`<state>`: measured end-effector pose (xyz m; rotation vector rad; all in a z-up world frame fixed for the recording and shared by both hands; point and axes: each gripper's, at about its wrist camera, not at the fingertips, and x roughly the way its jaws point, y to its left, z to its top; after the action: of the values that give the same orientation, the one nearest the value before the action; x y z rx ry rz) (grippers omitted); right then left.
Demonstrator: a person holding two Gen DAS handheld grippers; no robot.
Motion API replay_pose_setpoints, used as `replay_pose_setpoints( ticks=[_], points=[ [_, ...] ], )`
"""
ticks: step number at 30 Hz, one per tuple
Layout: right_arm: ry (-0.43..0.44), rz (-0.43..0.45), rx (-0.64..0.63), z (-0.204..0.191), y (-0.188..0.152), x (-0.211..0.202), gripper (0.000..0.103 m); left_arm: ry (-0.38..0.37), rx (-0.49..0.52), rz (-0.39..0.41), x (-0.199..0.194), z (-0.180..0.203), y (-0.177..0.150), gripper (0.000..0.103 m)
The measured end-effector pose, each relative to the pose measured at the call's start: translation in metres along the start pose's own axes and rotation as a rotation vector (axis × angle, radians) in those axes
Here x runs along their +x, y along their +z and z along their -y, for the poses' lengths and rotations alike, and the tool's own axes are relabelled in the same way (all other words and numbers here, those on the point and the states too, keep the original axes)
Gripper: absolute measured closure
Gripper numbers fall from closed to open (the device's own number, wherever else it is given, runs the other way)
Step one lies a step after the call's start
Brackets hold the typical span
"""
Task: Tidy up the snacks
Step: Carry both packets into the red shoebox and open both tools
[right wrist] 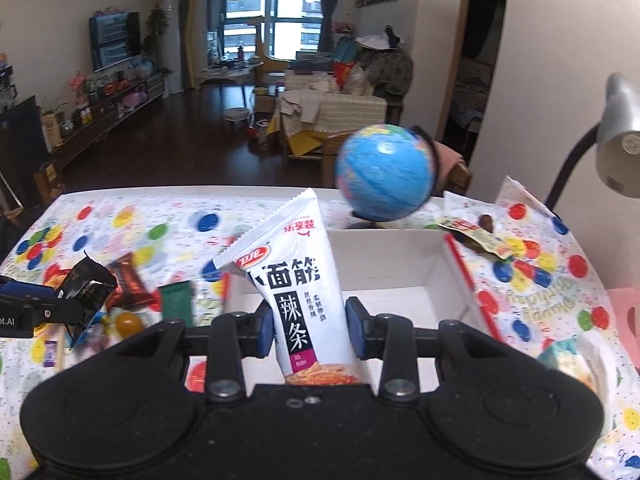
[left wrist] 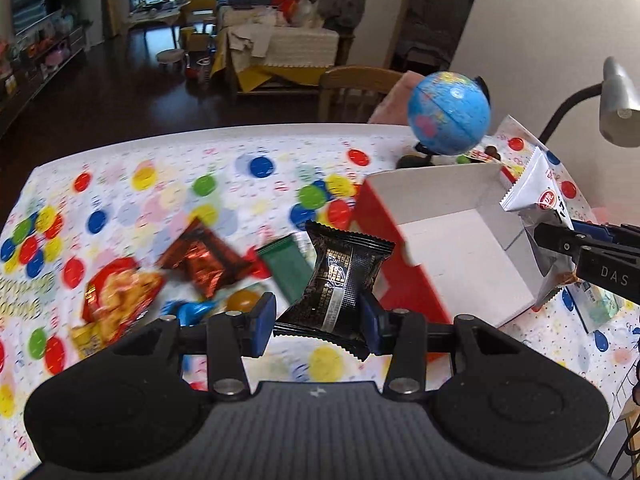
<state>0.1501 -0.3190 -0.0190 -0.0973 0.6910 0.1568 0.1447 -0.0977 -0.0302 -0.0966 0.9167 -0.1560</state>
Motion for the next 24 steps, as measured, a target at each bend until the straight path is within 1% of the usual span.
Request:
replay_pose_setpoints(
  ticks=[4,12,18,24],
  points=[
    [-0.025,-0.021,0.022,0.028,-0.002,0.012,0.068,-0.008,0.027,-0.004,0.016,0.028,0.012,0.059],
    [-0.09,-0.068,0.065,0.08,-0.002,0.049,0.068,-0.024,0.083,-0.024,0.051,0.079,0.033,0.059],
    [-0.088,-0.113,0.074,0.098,-0.005,0.075,0.068,-0.023,0.137,-0.058,0.08,0.11,0.041,0.059],
    [-0.07,-0.164,0.084,0.103,-0.013,0.091,0.068,-0.008,0.202,-0.107,0.11,0.134,0.041,0.059]
  ],
)
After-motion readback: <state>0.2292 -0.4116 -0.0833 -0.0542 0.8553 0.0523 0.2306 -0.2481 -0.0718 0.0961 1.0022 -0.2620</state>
